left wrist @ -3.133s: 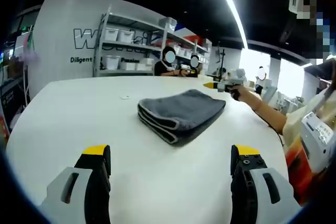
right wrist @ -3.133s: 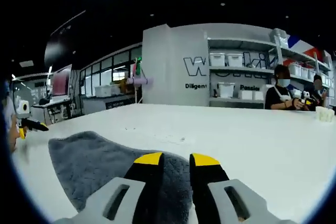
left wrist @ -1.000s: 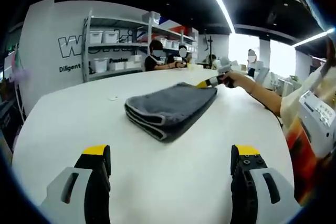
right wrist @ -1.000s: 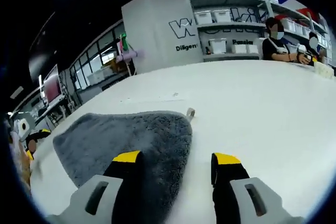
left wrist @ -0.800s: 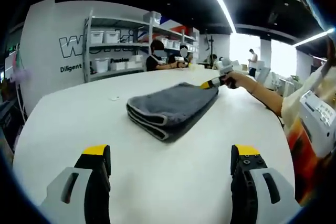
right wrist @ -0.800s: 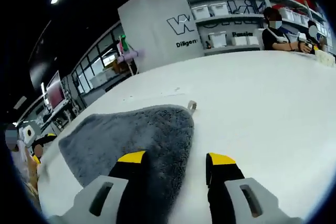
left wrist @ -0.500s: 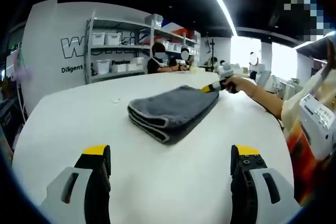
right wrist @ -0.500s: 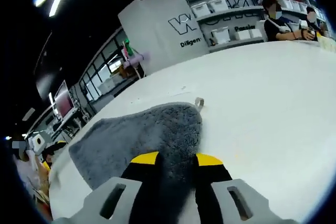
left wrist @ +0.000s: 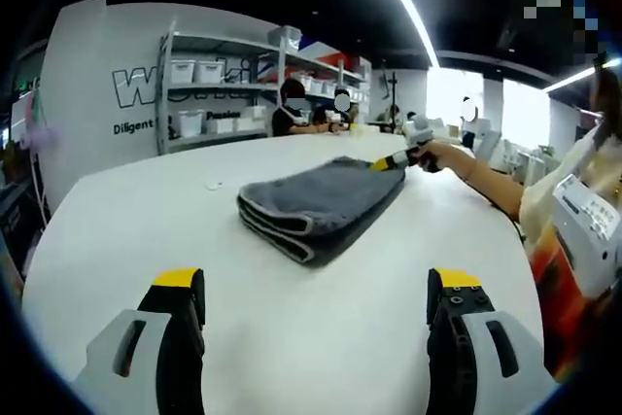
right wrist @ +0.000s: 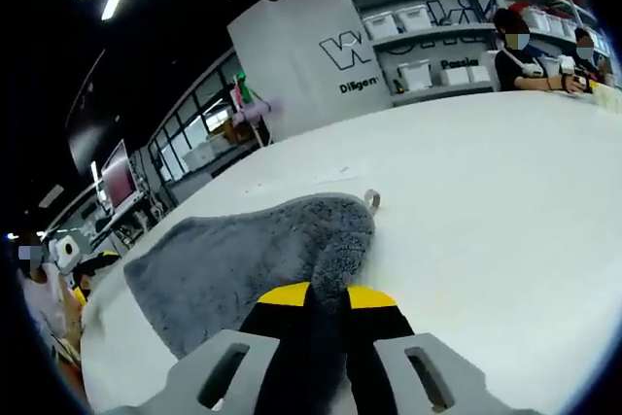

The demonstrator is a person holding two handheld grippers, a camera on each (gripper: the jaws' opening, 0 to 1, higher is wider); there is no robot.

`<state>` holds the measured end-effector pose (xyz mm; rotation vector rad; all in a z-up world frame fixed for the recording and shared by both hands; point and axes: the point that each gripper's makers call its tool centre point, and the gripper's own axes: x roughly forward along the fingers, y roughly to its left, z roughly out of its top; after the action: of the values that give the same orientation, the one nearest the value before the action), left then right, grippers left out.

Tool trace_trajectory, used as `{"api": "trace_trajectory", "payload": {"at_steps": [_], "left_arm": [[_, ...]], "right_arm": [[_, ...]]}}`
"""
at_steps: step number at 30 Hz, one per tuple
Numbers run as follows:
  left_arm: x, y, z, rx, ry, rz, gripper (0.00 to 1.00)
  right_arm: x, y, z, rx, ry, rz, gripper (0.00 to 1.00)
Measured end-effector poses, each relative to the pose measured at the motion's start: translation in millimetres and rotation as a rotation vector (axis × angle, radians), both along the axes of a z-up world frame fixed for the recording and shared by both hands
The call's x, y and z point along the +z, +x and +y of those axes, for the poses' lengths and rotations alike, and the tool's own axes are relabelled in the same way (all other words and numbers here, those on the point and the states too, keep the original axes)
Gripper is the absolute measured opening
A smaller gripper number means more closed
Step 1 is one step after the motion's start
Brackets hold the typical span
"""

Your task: Fold the towel on the table until its edges align and the towel forms a compact rectangular stack.

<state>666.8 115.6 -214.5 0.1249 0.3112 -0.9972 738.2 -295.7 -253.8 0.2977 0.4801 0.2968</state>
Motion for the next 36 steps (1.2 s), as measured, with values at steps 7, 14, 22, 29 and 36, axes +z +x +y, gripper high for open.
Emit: {"api": "trace_trajectory", "payload": {"at_steps": [7, 14, 22, 29, 36], "left_arm": [[-0.8, -0.2, -1, -0.003, 0.0, 0.002, 0.93], [-3.4, -0.8, -2, -0.004, 0.006, 0.009, 0.93], [-3.8, -1.0, -2, -0.004, 0.008, 0.01, 0.93], [-4.3, -0.9, -2, -0.005, 0.009, 0.014, 0.93], [-4.7, -1.1, -2, -0.003, 0.011, 0.014, 0.93]], "right_arm": [[-0.8, -1, -10, -0.007, -0.048, -0.007, 0.08], [0.0, -1, -31, -0.03, -0.214, -0.014, 0.08], [7.8, 2, -51, -0.06, -0.457, -0.044, 0.07], [23.0, 2, -57, -0.084, -0.643, -0.072, 0.07], [36.5, 2, -53, -0.095, -0.708, -0.109, 0.07]]}}
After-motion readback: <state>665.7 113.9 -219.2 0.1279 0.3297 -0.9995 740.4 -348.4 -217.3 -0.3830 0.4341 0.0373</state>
